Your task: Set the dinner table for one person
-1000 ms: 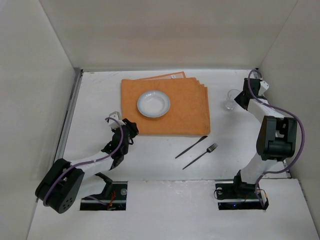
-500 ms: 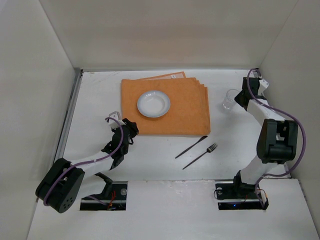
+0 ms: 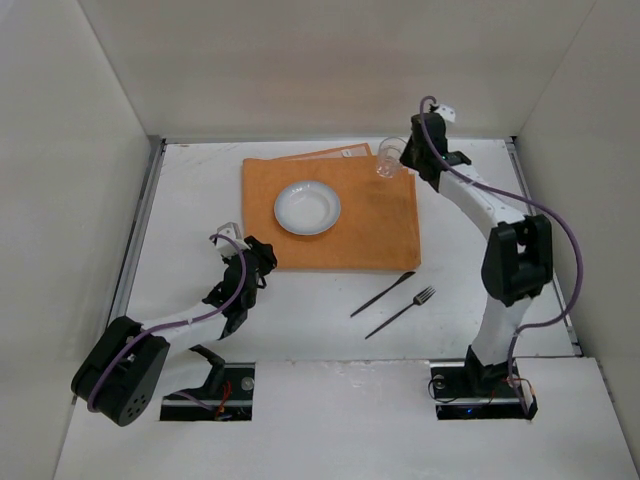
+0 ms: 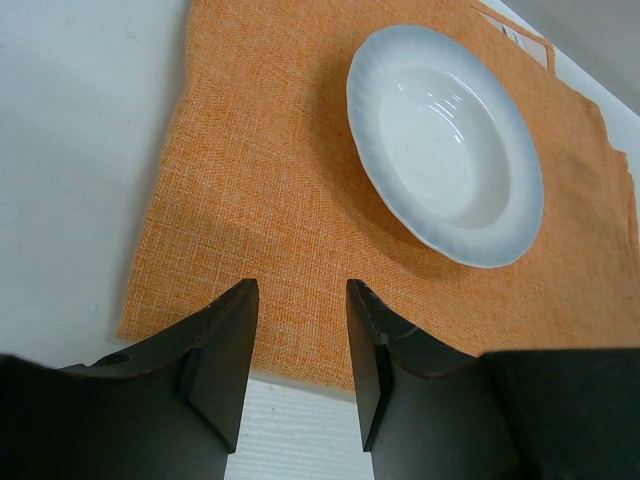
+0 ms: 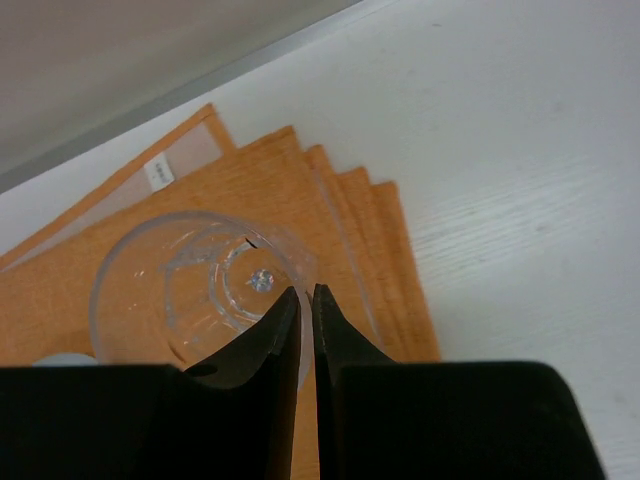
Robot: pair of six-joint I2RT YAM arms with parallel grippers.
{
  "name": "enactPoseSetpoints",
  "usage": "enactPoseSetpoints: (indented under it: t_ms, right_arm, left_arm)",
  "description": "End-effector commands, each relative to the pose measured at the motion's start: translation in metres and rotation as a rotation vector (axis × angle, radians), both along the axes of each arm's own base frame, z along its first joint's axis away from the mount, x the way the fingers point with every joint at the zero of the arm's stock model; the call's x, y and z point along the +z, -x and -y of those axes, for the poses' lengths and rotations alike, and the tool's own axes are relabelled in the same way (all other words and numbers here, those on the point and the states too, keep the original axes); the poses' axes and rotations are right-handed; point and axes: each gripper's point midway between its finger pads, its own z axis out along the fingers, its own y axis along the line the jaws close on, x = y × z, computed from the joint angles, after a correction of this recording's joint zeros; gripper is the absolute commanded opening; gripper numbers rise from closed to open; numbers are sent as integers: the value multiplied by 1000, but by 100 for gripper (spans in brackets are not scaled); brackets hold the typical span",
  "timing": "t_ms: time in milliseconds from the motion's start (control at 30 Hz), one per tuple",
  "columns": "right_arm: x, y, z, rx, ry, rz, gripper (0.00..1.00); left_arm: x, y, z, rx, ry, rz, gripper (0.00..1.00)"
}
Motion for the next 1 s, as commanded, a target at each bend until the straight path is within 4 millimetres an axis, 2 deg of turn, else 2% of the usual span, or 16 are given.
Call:
enactPoseSetpoints:
  t_ms: [0,100,267,533,833,900,967]
  right_arm:
    - [14,-24,-22,51,24,16,14]
    - [9,-37,-42,90,37,-12,15]
    - [-9,-49,-62,122,61,-55,15]
    - [-40,-58,-69,133,81,-111,17]
    - [-57,-64,-76,138,70,-135,20]
    - [-58,-64,-76,135,67,-138,22]
    - [-59,-63,-75,133,73,-140,29]
  left_arm:
    - [21,-11,2,10,36,64,38]
    - [21,-11,4,6,33,65,38]
    - [22,-11,2,9,41,67,38]
    - [21,-12,5,4,43,61,38]
    - [17,-13,4,1,43,49,39]
    - [19,-12,5,0,48,54,39]
    - [18,-12,4,4,43,53,39]
